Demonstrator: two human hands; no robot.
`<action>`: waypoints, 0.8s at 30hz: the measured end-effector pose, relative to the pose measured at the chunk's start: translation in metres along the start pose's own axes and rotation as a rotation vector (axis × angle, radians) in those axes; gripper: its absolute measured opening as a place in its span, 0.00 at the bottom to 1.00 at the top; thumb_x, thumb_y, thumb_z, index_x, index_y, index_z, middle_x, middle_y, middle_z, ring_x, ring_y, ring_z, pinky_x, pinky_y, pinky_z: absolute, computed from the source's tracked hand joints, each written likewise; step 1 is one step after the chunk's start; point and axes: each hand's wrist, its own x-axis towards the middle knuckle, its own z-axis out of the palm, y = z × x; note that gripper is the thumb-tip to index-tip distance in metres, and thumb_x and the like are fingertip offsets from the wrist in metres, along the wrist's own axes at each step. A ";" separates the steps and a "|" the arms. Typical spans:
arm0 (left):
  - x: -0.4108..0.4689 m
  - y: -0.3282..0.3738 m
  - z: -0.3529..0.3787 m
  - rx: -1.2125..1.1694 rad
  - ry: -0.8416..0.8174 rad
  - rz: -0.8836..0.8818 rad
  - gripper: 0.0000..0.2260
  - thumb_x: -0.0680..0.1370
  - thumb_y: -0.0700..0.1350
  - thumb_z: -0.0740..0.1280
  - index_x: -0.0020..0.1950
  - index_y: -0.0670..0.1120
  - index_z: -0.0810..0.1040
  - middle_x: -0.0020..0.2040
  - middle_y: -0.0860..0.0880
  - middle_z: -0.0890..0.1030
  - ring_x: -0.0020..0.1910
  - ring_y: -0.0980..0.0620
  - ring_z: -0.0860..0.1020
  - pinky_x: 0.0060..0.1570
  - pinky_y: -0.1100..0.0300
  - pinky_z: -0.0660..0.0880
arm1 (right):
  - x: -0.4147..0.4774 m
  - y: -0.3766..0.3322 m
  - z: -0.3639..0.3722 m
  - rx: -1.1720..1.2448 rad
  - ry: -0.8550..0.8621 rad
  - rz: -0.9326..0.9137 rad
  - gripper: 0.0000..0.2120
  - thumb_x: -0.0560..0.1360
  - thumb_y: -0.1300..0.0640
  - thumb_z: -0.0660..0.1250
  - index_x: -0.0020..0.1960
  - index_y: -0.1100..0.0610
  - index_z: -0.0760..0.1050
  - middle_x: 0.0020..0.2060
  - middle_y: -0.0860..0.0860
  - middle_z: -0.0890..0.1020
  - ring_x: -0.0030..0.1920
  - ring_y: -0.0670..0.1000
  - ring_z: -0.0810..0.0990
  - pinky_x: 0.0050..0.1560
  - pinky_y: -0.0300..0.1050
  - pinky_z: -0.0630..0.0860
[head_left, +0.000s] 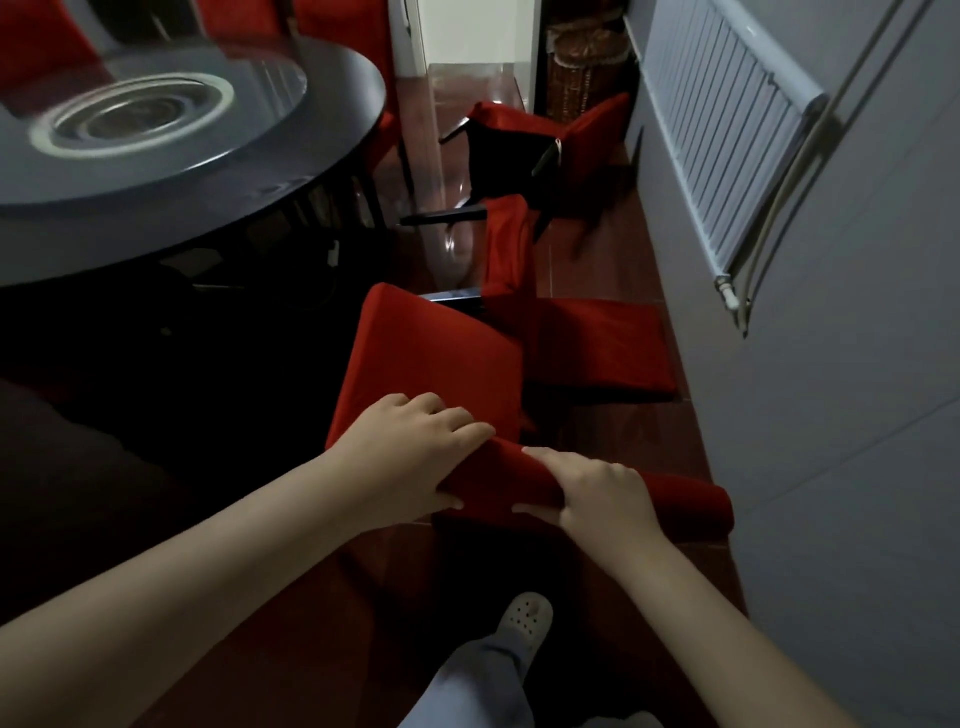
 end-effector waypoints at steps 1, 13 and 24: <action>0.000 -0.002 0.000 0.035 -0.019 -0.013 0.32 0.74 0.64 0.65 0.74 0.58 0.59 0.69 0.56 0.70 0.65 0.51 0.71 0.60 0.54 0.70 | 0.003 -0.004 0.001 -0.013 0.002 -0.009 0.29 0.72 0.36 0.66 0.70 0.46 0.69 0.57 0.44 0.81 0.51 0.47 0.82 0.51 0.43 0.75; -0.039 -0.050 -0.001 -0.008 -0.081 -0.191 0.28 0.72 0.68 0.63 0.70 0.65 0.64 0.63 0.62 0.74 0.59 0.56 0.74 0.49 0.59 0.75 | -0.001 0.045 0.003 -0.021 -0.237 0.080 0.47 0.63 0.32 0.71 0.75 0.37 0.50 0.73 0.39 0.63 0.72 0.42 0.62 0.73 0.55 0.54; -0.048 -0.072 -0.003 0.159 -0.200 -0.116 0.36 0.70 0.72 0.62 0.73 0.61 0.59 0.74 0.59 0.65 0.71 0.54 0.67 0.69 0.52 0.63 | 0.024 0.008 0.020 -0.113 -0.111 -0.046 0.36 0.69 0.31 0.65 0.74 0.37 0.58 0.68 0.40 0.72 0.61 0.43 0.76 0.59 0.41 0.73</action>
